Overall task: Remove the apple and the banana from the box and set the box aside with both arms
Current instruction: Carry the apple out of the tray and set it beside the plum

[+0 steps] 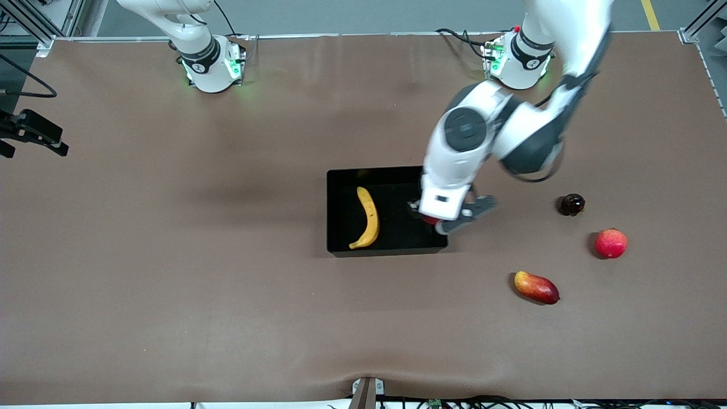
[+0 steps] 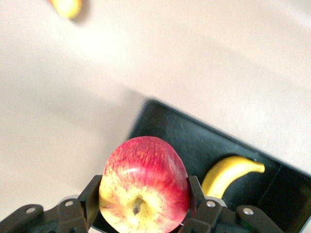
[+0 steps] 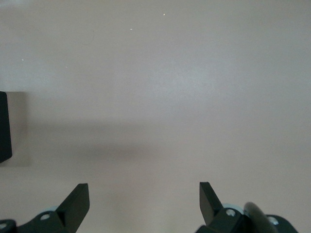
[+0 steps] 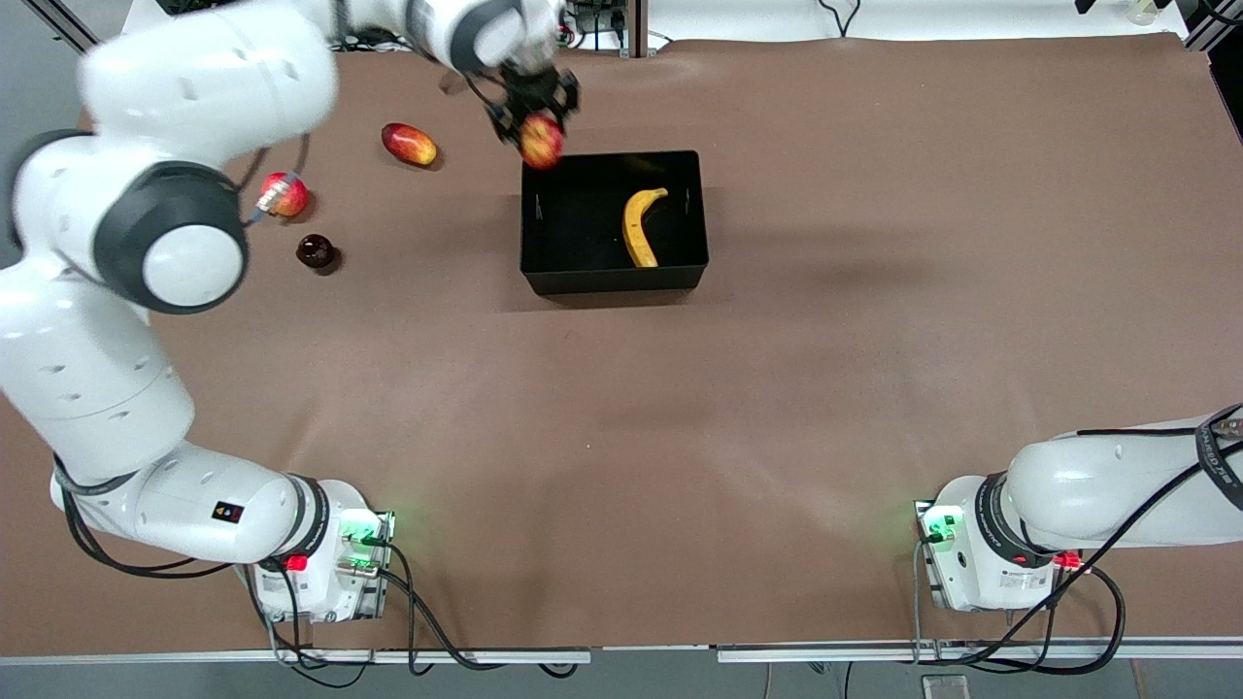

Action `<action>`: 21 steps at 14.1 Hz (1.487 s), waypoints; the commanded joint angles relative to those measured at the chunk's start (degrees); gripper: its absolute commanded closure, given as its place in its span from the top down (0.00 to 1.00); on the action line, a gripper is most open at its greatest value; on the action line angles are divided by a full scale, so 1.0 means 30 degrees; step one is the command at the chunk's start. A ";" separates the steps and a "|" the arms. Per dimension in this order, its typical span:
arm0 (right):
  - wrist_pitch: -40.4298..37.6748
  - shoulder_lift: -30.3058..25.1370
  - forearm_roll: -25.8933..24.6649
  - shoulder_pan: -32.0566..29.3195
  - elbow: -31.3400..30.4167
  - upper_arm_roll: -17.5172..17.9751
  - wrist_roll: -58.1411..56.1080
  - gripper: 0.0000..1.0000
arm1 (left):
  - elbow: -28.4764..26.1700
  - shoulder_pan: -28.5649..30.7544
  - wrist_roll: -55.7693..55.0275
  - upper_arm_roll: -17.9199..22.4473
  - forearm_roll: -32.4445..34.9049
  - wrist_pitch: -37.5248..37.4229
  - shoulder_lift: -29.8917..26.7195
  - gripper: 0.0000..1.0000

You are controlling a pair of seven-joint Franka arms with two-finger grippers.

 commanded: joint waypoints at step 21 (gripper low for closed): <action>-0.0151 0.0425 -0.0128 -0.0285 0.0463 0.0299 0.0144 1.00 | -0.7349 0.8157 0.9148 -0.0049 0.0780 0.5449 0.2585 0.00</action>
